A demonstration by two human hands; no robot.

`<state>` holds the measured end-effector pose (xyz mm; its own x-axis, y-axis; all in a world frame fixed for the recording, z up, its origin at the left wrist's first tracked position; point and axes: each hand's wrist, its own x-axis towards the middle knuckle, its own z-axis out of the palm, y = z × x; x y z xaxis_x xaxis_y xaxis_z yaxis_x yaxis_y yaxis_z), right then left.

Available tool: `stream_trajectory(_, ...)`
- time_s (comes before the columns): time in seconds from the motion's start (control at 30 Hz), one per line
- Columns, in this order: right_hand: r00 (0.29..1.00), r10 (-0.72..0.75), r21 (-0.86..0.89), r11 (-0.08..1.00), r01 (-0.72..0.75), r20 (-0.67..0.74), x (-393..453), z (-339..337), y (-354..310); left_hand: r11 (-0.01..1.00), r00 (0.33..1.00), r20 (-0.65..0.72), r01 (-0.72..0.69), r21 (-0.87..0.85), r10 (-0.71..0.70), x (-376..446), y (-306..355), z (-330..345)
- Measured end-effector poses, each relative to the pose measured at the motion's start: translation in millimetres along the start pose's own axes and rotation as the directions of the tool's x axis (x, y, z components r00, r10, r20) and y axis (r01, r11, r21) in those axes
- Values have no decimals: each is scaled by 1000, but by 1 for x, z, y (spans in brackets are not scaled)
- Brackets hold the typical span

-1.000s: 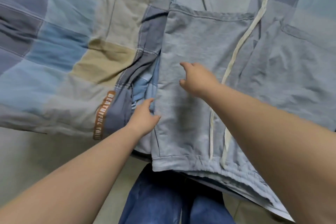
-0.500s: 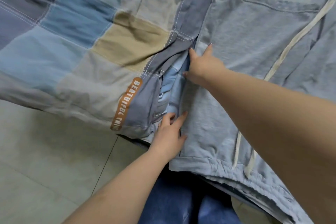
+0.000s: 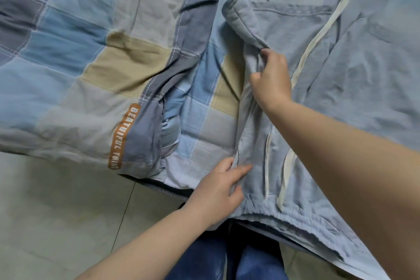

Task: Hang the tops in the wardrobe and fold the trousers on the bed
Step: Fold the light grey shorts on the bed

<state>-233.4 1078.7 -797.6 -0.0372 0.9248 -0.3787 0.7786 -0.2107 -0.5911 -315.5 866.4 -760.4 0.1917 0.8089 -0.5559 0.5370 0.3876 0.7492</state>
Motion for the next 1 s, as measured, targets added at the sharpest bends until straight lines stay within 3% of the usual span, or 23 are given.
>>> stream_trajectory(0.1,995,-88,-44,995,90,48,10,-35,26,995,996,14,-88,40,87,7,28,22)
stream_trajectory(0.27,964,-203,-341,906,251,172,25,-95,86,981,986,71,-156,112,148,34,76,67)
stream_trajectory(0.47,992,-95,-388,920,57,-79,19,-184,175,951,956,187,-258,173,225,71,138,134)
stream_trajectory(0.6,978,74,-268,955,-126,-196,3,-224,236,936,934,258,-300,184,248,83,163,180)
stream_trajectory(0.8,961,254,-172,947,-270,-106,-12,-240,292,932,910,391,-252,259,138,85,166,232)
stream_trajectory(0.87,976,198,-232,949,-214,-91,-10,-242,296,937,914,392,-219,271,100,86,164,241)
stream_trajectory(0.93,999,-12,-417,909,-6,-42,-6,-243,298,936,915,397,-203,287,76,87,162,248)
stream_trajectory(1.0,972,-211,-609,758,232,107,3,-243,297,932,913,404,-199,304,63,89,160,253)
